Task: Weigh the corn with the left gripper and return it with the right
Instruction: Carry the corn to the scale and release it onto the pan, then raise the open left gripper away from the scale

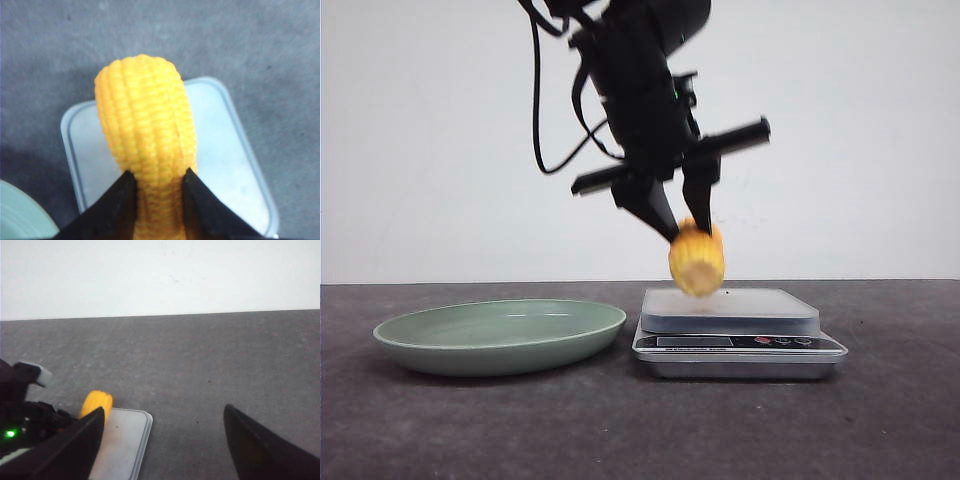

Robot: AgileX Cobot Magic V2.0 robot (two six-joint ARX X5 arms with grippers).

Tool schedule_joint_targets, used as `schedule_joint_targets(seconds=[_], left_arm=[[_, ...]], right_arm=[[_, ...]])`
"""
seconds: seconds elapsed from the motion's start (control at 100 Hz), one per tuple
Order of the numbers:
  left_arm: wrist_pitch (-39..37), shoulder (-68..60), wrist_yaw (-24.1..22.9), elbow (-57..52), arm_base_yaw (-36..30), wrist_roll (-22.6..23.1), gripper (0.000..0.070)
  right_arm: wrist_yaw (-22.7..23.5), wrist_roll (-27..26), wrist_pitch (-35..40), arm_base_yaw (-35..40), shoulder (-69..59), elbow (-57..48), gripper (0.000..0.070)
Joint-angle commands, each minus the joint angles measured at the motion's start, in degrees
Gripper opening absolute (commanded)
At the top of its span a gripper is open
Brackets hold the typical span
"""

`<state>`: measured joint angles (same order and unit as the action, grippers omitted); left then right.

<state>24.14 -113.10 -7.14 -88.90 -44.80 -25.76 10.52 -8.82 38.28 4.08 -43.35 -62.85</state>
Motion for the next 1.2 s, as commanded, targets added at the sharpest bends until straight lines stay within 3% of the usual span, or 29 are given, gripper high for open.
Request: schedule_joint_targets(seconds=[0.0, 0.11, 0.22, 0.34, 0.39, 0.6, 0.79, 1.0, 1.09, 1.19], left_arm=[[-1.1, -2.1, 0.5, -1.6, -0.9, -0.9, 0.0007], [-1.3, -2.9, 1.2, -1.6, -1.0, -0.9, 0.0008], [-1.4, -3.0, 1.2, -1.6, -1.2, -0.9, 0.0082], [-1.4, -3.0, 1.2, -1.6, -1.2, -0.9, 0.0373], [-1.1, -3.0, 1.2, -1.6, -1.2, -0.6, 0.0444], [-0.8, -2.7, 1.1, -2.1, -1.3, 0.0, 0.0445], [2.1, 0.9, -2.1, -6.5, -1.3, 4.4, 0.0445], [3.8, 12.7, -8.5, -8.0, -1.1, 10.7, 0.0445], [7.0, 19.9, -8.8, -8.0, 0.6, 11.9, 0.0445], [11.2, 27.4, -12.3, -8.0, 2.6, 14.2, 0.0445]], right_arm=[[0.0, 0.5, -0.5, 0.1, -0.3, -1.3, 0.0481], [0.0, 0.5, -0.5, 0.1, -0.3, -1.3, 0.0482], [0.0, 0.5, -0.5, 0.1, -0.3, -1.3, 0.0482], [-0.1, 0.5, -0.5, 0.1, -0.3, -1.3, 0.0482], [-0.1, 0.5, -0.5, 0.1, -0.3, -1.3, 0.0482], [0.0, 0.5, -0.5, 0.1, -0.3, -1.3, 0.0482], [0.0, 0.5, -0.3, 0.1, -0.3, -1.3, 0.0482], [0.0, 0.5, -0.2, 0.1, -0.4, -1.3, 0.0482], [0.0, 0.4, -0.5, 0.1, -0.4, -1.3, 0.0482], [0.0, 0.2, -1.2, 0.1, -0.4, -1.3, 0.0482]])
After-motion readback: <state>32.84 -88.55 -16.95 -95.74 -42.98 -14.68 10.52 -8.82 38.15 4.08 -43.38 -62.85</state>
